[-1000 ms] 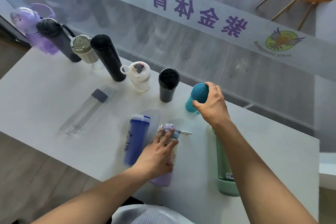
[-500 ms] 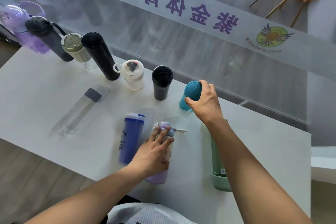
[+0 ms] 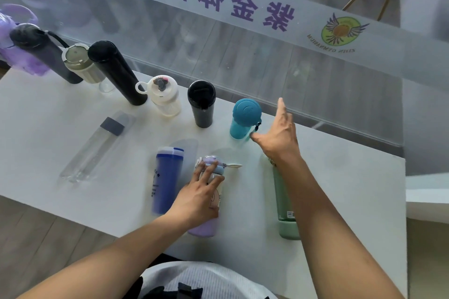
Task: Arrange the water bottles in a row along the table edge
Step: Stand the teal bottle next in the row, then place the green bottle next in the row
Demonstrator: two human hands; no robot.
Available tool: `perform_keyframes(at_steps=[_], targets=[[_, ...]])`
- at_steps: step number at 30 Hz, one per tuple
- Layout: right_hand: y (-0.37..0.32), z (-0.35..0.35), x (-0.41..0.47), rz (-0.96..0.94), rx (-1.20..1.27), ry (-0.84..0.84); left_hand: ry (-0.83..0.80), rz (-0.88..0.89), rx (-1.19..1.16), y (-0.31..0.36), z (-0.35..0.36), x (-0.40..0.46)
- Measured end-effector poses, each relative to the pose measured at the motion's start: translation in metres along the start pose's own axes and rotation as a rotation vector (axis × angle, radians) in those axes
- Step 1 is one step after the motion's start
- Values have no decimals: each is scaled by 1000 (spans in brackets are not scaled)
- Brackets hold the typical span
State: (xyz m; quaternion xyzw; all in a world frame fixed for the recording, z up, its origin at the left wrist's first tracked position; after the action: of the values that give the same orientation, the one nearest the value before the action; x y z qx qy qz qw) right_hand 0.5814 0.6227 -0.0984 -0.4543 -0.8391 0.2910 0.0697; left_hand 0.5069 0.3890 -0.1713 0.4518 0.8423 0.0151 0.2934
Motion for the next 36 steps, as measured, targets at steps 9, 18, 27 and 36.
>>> perform_keyframes(at_steps=[9,18,27,36], targets=[[135,46,-90,499,-145,-232,-13,-22,8,7,-2,-1],[110,8,-71,379,114,64,-13,-41,12,8,-2,0],[79,-38,-45,122,397,378,13,-44,3,9,1,0],[74,-39,-44,13,405,494,-2,-46,-8,9,0,-1]])
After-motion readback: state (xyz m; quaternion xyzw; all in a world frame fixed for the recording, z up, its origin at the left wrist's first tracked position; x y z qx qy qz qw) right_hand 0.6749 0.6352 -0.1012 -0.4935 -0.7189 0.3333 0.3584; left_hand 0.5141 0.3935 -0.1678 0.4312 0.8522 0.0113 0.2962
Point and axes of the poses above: each hand's wrist, its own x-axis towards the middle knuckle, its own z-axis out of the palm, y = z × x, the point moved 8 cm from there along x, towards the middle knuckle, and after that the axes turned 14 degrees about -z, right-handed, at the moved point
